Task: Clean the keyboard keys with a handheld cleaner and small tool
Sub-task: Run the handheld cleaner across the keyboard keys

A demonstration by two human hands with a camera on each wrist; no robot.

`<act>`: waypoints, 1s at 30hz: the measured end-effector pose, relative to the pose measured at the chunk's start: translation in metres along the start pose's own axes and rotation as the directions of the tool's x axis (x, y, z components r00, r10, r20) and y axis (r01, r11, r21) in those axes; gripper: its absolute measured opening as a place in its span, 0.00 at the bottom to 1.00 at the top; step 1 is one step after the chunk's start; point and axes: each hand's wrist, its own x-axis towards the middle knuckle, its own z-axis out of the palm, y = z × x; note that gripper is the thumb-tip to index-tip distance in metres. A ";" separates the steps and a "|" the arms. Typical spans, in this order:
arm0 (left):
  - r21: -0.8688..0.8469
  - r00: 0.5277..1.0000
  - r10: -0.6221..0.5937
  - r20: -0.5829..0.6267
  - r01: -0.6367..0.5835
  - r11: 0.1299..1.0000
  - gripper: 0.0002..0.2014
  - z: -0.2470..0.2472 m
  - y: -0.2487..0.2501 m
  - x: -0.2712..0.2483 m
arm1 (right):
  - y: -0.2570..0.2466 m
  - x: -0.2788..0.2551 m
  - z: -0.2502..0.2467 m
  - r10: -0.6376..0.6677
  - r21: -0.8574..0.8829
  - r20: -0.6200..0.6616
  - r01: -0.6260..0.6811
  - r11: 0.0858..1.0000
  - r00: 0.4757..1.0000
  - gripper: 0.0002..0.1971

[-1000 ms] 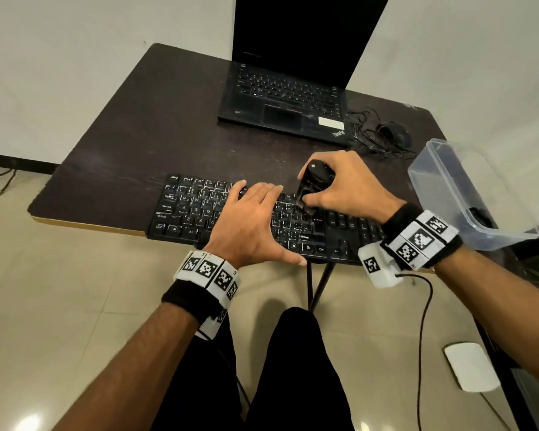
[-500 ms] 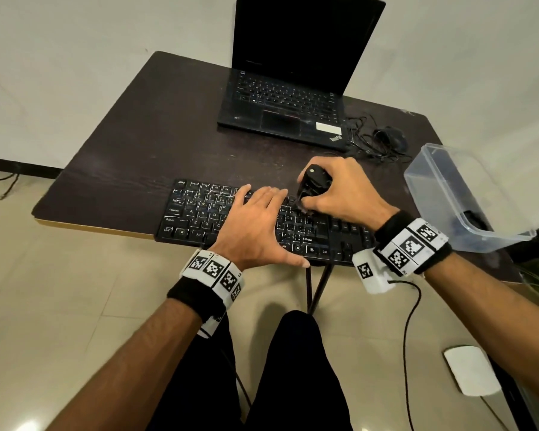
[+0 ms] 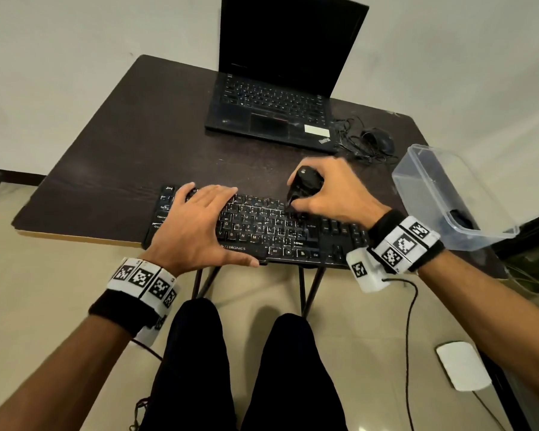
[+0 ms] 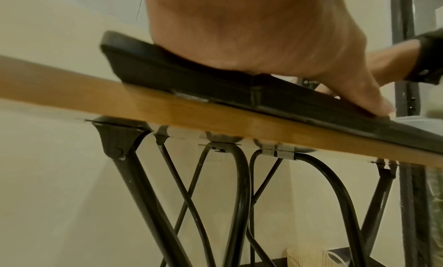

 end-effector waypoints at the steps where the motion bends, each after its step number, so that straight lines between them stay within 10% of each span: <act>1: -0.004 1.000 -0.001 -0.003 0.001 1.000 0.70 0.000 -0.001 0.000 | -0.005 -0.003 0.004 -0.033 -0.001 0.034 0.033 0.999 0.999 0.14; 30: 0.010 0.999 -0.020 0.039 0.019 1.000 0.72 0.000 0.000 0.000 | -0.014 0.020 0.013 -0.014 0.023 0.020 0.013 1.000 1.000 0.14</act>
